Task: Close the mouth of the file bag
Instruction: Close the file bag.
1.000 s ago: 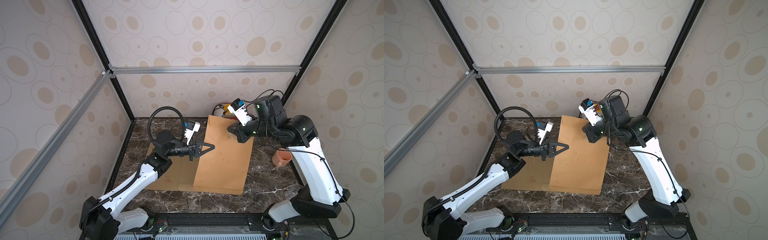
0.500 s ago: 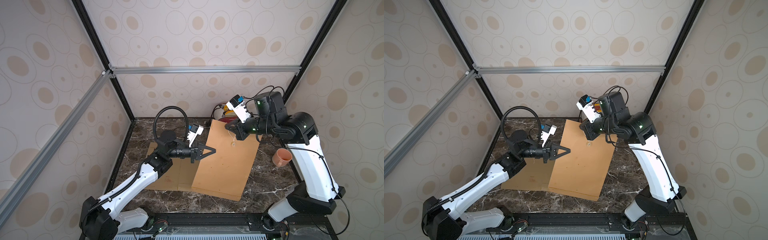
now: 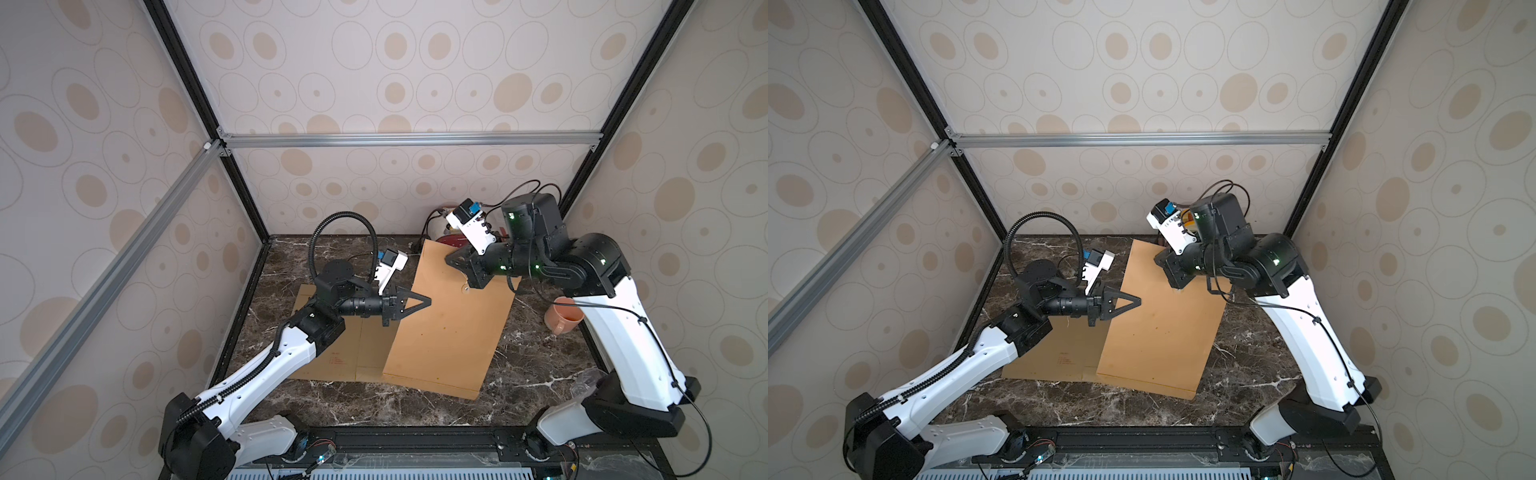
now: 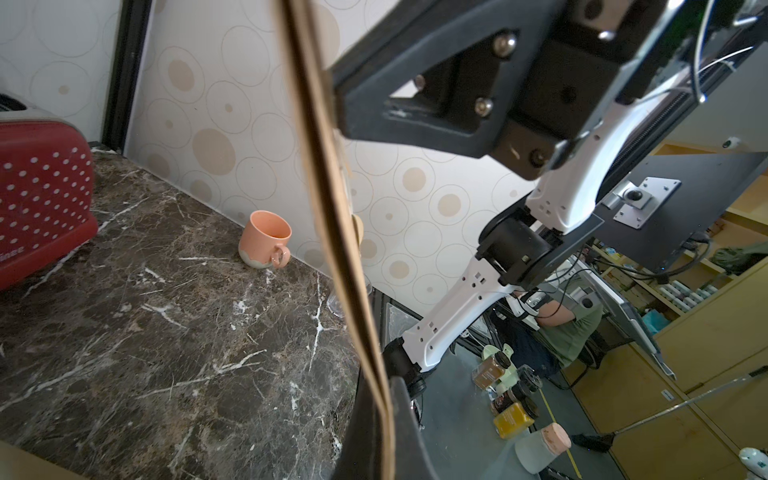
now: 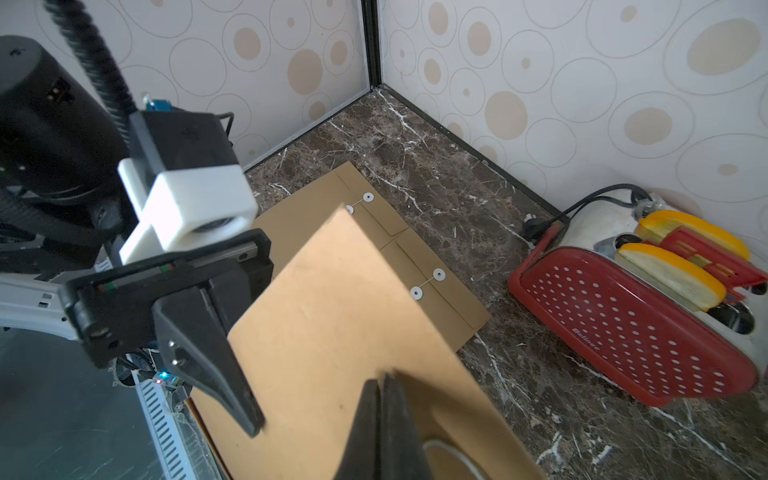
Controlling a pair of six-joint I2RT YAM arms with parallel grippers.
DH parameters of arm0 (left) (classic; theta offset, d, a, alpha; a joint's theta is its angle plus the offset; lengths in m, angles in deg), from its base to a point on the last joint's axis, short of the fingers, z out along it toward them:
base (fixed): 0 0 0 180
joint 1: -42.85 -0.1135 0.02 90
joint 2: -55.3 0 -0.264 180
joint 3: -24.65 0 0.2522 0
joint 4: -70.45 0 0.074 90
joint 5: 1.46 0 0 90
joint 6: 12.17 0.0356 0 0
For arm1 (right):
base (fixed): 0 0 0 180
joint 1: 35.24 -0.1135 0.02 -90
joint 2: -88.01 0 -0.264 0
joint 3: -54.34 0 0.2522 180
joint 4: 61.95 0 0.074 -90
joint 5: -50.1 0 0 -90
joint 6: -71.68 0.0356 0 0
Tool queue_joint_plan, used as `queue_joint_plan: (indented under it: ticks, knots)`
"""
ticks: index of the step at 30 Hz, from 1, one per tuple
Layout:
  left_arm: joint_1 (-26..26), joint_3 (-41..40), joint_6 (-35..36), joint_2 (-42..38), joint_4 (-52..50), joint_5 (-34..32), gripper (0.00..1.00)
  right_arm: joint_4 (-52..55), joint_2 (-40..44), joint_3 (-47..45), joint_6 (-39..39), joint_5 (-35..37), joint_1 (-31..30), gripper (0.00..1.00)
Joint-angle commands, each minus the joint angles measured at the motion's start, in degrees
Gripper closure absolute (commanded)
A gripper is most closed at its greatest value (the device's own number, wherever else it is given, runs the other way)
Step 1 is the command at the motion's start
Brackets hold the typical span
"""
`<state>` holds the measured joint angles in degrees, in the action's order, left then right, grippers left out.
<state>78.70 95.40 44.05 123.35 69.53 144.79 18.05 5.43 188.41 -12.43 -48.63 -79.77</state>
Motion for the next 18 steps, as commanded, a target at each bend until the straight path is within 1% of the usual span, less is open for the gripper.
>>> queue_joint_plan:
  ticks: [1, 4, 7, 9, 13, 16, 18]
  knots:
    - [0.4, 3.1, 4.7, -1.9, -3.5, -2.8, 1.00, -6.0, 7.4, -4.9, -0.5, 2.2, 0.4, 0.98]
    - [0.4, 3.2, 4.7, -1.7, -3.4, -2.3, 1.00, -7.2, 10.1, -7.5, -1.9, 2.7, 0.6, 0.97]
    - [0.4, 3.1, 4.8, -1.6, -3.4, -2.1, 1.00, -3.5, 9.9, -5.4, -5.7, 2.6, 0.7, 0.90]
    - [0.4, 3.2, 4.9, -1.7, -3.3, -1.7, 1.00, -1.9, 10.1, -5.1, -10.7, 0.4, 0.7, 0.87]
    - [0.4, 3.5, 4.6, -1.6, -3.1, -0.3, 1.00, -2.4, 11.8, -8.3, -20.9, -4.2, 0.7, 0.75]
    - [0.4, 3.4, 4.2, -1.7, -2.6, -0.1, 1.00, -4.1, 13.0, -10.8, -22.9, -2.1, 0.6, 0.70]
    - [0.4, 3.4, 4.0, -1.7, -2.4, -0.1, 1.00, -4.6, 13.4, -12.3, -22.6, -2.0, 0.7, 0.71]
